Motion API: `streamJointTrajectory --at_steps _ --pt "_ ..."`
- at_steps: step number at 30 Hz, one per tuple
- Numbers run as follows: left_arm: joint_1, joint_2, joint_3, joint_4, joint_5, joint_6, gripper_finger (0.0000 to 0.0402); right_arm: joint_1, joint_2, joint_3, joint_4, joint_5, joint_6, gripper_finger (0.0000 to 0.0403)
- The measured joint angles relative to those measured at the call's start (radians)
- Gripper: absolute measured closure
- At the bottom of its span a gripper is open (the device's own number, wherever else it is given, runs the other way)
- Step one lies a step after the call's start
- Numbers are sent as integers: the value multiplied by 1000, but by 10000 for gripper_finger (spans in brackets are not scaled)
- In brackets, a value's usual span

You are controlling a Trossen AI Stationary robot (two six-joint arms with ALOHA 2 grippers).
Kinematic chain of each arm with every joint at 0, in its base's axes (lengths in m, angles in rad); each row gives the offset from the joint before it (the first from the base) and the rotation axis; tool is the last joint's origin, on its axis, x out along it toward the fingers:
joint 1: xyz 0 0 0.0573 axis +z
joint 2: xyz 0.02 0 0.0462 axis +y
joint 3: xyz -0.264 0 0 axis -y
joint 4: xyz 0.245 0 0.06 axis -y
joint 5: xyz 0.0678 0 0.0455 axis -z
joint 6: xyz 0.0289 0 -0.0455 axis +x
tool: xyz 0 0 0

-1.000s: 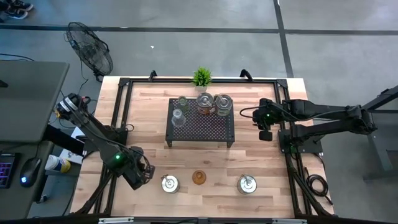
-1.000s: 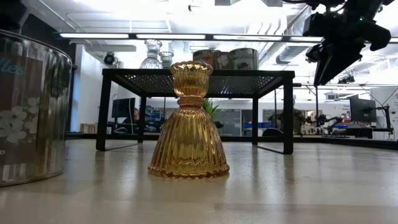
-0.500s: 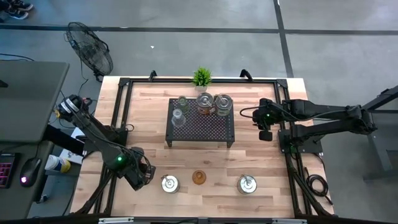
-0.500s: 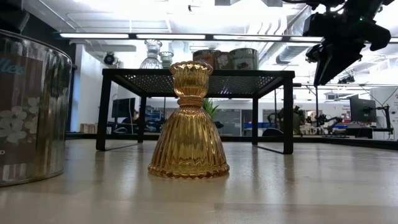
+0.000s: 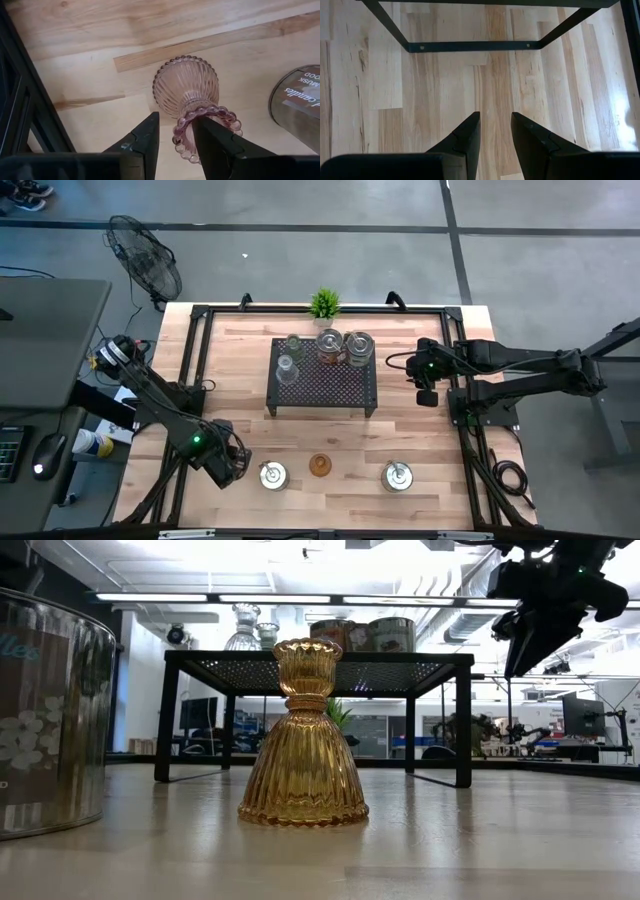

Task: Pick & Place candle stick holders
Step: Put the pink glass candle holder on the shelf

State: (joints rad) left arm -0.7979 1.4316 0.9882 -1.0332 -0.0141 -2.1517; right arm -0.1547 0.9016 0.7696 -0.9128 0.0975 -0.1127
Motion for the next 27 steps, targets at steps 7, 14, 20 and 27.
streamJointTrajectory --at_steps 7,14,20,27 --pt "0 0 0 6 1 0 329 0 0 0 0 0 0 302" --pt "0 -2 2 18 -3 0 378 0 0 0 0 0 0 302" --pt "0 -1 2 18 -2 0 378 0 0 0 0 0 0 302" --pt "0 -3 17 -5 -30 27 378 0 0 0 0 0 0 302"
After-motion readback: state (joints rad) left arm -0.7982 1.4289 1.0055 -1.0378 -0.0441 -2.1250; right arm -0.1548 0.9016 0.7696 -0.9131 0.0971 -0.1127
